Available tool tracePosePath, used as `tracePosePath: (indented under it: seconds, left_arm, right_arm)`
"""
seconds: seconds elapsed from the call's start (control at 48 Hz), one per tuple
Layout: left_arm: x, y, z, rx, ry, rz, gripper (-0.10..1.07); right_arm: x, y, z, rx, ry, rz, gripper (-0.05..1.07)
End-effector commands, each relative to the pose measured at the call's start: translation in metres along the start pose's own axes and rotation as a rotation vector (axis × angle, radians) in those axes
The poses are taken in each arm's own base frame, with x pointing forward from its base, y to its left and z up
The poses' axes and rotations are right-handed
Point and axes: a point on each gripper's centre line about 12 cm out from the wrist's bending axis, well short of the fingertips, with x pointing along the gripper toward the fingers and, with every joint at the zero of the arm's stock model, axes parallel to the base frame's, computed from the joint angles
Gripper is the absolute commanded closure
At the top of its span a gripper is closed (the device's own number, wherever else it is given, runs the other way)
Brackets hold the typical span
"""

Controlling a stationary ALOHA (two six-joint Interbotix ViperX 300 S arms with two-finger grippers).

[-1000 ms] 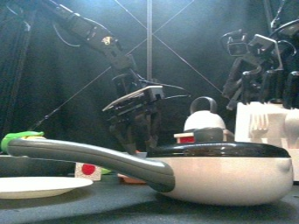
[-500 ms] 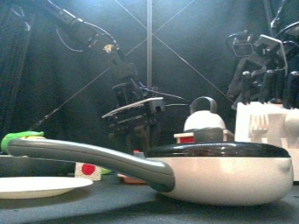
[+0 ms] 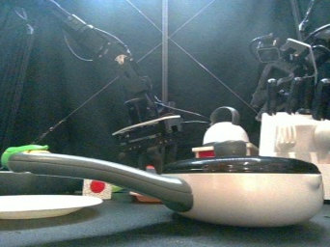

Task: Grab egg sushi

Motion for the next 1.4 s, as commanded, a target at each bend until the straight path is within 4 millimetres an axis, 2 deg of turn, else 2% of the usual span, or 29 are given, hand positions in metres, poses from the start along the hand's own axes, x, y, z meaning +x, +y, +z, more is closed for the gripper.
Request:
tracePosePath:
  seconds: [0.0, 0.417, 0.646, 0.792, 1.0, 1.375]
  left_arm:
    - [-0.011, -0.005, 0.012, -0.011, -0.037, -0.028, 0.08]
    - [-0.006, -0.005, 0.010, -0.012, -0.028, -0.022, 0.11]
    - [-0.007, -0.005, 0.010, -0.014, -0.029, -0.025, 0.27]
    - [-0.017, -0.005, 0.013, -0.015, -0.042, -0.033, 0.35]
    - [-0.042, -0.011, 0.017, 0.012, -0.088, -0.066, 0.35]
    - [-0.046, -0.009, 0.013, 0.029, -0.090, -0.059, 0.35]
  right_arm:
    - [-0.001, 0.002, 0.004, 0.001, -0.013, 0.010, 0.09]
    - [-0.001, 0.002, 0.004, 0.001, -0.013, 0.010, 0.09]
    - [-0.001, 0.002, 0.005, -0.001, -0.014, 0.010, 0.09]
    - [-0.001, 0.002, 0.005, -0.001, -0.014, 0.010, 0.09]
    - [-0.001, 0.002, 0.004, 0.001, -0.013, 0.010, 0.09]
    - [-0.001, 0.003, 0.004, 0.001, -0.013, 0.011, 0.09]
